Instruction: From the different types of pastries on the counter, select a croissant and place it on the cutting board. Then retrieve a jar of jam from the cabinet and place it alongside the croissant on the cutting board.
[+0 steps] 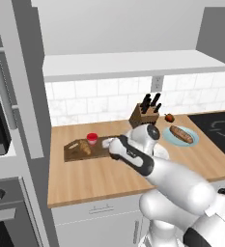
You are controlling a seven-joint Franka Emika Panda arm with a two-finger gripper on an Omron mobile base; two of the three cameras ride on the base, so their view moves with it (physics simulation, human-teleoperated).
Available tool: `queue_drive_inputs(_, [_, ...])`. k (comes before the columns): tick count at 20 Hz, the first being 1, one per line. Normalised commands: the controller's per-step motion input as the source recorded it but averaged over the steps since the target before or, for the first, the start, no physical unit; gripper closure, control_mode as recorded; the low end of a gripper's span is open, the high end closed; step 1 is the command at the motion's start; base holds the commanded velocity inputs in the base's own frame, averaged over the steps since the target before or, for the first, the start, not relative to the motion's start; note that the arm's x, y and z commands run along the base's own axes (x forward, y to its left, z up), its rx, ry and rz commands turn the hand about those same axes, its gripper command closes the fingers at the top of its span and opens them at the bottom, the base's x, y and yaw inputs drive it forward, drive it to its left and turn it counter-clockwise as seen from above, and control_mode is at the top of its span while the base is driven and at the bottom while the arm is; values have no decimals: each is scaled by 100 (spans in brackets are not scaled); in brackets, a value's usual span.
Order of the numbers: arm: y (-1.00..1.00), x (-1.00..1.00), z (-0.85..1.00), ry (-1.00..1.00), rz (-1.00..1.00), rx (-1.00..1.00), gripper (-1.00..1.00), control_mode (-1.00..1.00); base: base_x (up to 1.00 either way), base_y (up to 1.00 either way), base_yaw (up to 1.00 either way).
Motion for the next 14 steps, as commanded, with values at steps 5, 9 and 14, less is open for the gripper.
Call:
queue_drive_inputs(5, [-20, -54, 100, 29, -18, 0, -100, -100, 0, 0, 0])
queue_drive_inputs(9, [-4, -77, 100, 29, -18, 0, -100, -100, 0, 0, 0])
queue_drive_inputs(14, [0, -92, 85, 32, -18, 0, -100, -100, 0, 0, 0])
